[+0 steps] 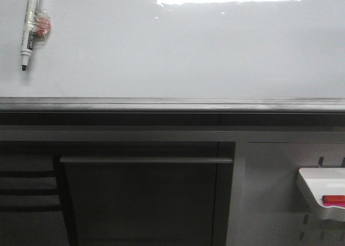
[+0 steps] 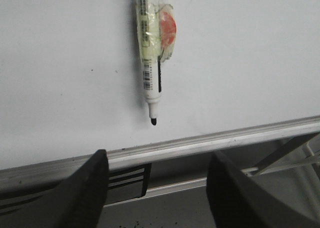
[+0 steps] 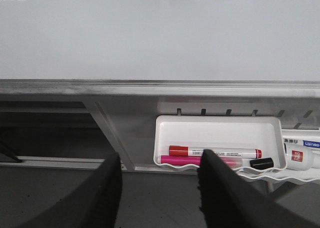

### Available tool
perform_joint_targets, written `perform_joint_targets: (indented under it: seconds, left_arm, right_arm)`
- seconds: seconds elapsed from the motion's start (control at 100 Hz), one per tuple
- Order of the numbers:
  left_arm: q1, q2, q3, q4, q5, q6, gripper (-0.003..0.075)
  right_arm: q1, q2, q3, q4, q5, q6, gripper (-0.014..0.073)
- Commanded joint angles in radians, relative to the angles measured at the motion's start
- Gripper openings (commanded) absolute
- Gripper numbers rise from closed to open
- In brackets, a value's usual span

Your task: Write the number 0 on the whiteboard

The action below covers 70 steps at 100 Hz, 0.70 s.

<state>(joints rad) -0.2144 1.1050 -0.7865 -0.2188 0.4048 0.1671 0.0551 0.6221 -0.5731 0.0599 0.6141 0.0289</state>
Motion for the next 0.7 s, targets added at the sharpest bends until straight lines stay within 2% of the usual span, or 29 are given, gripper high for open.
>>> perform_joint_targets:
  seconds: [0.0,0.33,0.69]
  left_arm:
    - [-0.008,0.050,-0.082,-0.010,-0.046,0.002,0.0400]
    - [-0.010,0.247,-0.266,0.005,0.030,0.002,0.0400]
    - [-0.010,0.344,-0.349,0.005,0.035,0.002,0.0379]
  right_arm:
    - [-0.002,0.007,-0.035,-0.001,-0.073,-0.010,0.0320]
    - [-0.002,0.007,-0.035,-0.001,-0.069,-0.010,0.0320]
    - [-0.002,0.007,-0.035,-0.001,-0.069,-0.010,0.0320]
